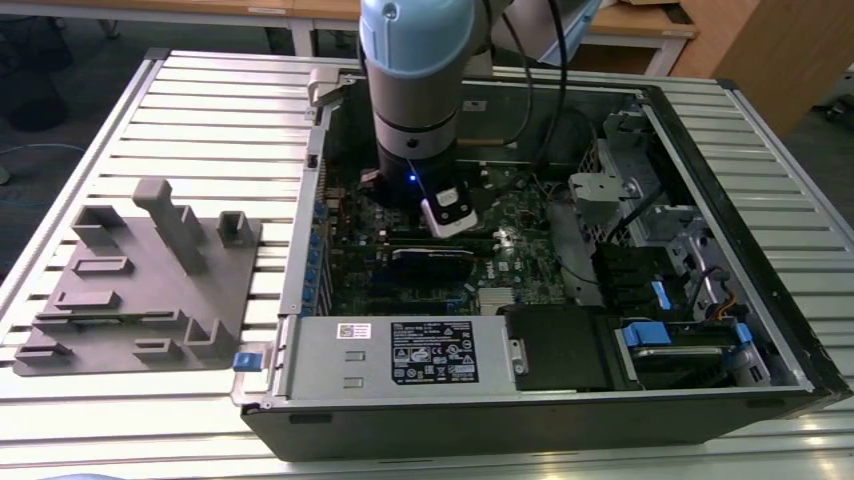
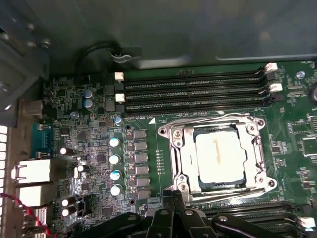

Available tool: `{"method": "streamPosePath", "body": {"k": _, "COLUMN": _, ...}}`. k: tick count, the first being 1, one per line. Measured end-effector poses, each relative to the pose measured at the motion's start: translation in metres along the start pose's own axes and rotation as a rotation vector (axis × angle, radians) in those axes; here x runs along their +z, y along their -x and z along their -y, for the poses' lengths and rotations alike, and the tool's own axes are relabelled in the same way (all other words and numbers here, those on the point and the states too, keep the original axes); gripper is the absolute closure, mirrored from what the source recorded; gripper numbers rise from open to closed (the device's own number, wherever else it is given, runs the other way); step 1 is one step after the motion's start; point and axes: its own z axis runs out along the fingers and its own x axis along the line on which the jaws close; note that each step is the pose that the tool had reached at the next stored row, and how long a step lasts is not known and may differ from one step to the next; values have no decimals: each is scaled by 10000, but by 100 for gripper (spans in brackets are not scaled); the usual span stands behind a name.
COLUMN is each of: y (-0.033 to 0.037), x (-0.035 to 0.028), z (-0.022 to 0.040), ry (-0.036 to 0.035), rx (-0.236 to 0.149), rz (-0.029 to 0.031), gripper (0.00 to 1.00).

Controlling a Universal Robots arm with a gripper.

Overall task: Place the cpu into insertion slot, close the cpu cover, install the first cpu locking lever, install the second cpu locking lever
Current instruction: 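Install the second cpu locking lever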

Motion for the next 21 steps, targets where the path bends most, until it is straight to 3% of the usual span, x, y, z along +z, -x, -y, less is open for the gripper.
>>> {"method": "streamPosePath", "body": {"k": 6, "y": 11, "x": -127, "z": -30, "ry": -7, "rx": -1, "rz": 1, "gripper": 89}}
{"method": "streamPosePath", "body": {"k": 8, "y": 15, "x": -168, "z": -39, "ry": -42, "rx": -2, "rz": 4, "gripper": 89}}
{"method": "streamPosePath", "body": {"k": 10, "y": 19, "x": -181, "z": -43, "ry": -169, "rx": -11, "rz": 17, "gripper": 89}}
{"method": "streamPosePath", "body": {"k": 12, "y": 19, "x": -182, "z": -43, "ry": -387, "rx": -24, "rz": 37, "gripper": 89}}
{"method": "streamPosePath", "body": {"k": 13, "y": 19, "x": -181, "z": -43, "ry": -414, "rx": -26, "rz": 41, "gripper": 89}}
{"method": "streamPosePath", "body": {"k": 18, "y": 33, "x": -180, "z": -47, "ry": -419, "rx": -24, "rz": 41, "gripper": 89}}
{"method": "streamPosePath", "body": {"k": 21, "y": 106, "x": -174, "z": -58, "ry": -421, "rx": -25, "rz": 42, "gripper": 89}}
